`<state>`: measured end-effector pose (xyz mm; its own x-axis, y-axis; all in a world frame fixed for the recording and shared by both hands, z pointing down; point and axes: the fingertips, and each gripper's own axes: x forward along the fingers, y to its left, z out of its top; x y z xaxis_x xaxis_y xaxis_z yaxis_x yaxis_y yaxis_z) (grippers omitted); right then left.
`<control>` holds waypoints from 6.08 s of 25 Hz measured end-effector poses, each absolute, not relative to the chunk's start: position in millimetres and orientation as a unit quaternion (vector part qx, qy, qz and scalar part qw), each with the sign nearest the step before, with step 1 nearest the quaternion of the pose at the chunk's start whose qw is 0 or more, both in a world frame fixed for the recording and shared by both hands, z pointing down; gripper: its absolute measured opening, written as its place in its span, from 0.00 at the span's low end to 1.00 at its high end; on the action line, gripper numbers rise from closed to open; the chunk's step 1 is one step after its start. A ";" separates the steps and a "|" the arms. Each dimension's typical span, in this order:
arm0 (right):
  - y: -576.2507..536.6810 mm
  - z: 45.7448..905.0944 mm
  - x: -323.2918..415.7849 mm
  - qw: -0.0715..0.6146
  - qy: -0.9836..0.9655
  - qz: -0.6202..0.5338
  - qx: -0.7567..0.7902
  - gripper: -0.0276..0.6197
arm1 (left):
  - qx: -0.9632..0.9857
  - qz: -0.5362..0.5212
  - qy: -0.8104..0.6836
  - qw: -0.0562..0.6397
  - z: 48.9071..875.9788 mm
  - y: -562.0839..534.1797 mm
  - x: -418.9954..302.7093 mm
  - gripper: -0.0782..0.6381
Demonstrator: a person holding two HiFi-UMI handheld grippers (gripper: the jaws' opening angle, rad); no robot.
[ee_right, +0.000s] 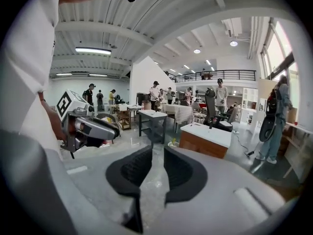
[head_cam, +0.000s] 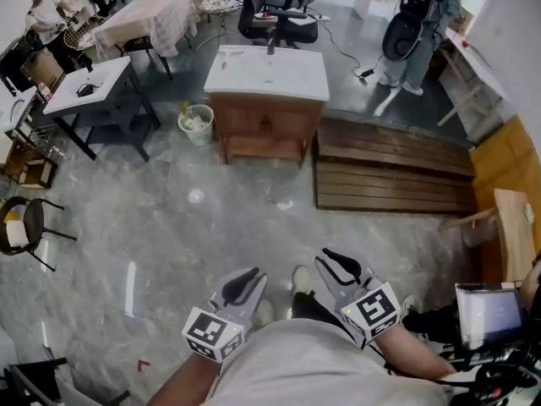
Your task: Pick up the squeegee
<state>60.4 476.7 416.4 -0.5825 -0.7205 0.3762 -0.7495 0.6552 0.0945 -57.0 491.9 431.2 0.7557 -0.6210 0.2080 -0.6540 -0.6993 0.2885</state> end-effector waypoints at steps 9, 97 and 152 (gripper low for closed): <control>347.6 434.8 27.6 0.175 -0.921 0.040 0.347 0.14 | 0.887 0.067 -0.418 0.183 448.3 395.8 -92.1 0.21; -394.1 519.0 190.1 0.261 -0.857 0.185 0.404 0.14 | 0.736 0.280 -0.590 0.180 687.0 -654.4 -132.9 0.25; -210.5 442.0 -42.1 0.191 -0.900 0.074 0.384 0.11 | 0.826 0.142 -0.529 0.130 439.2 -255.7 -249.6 0.25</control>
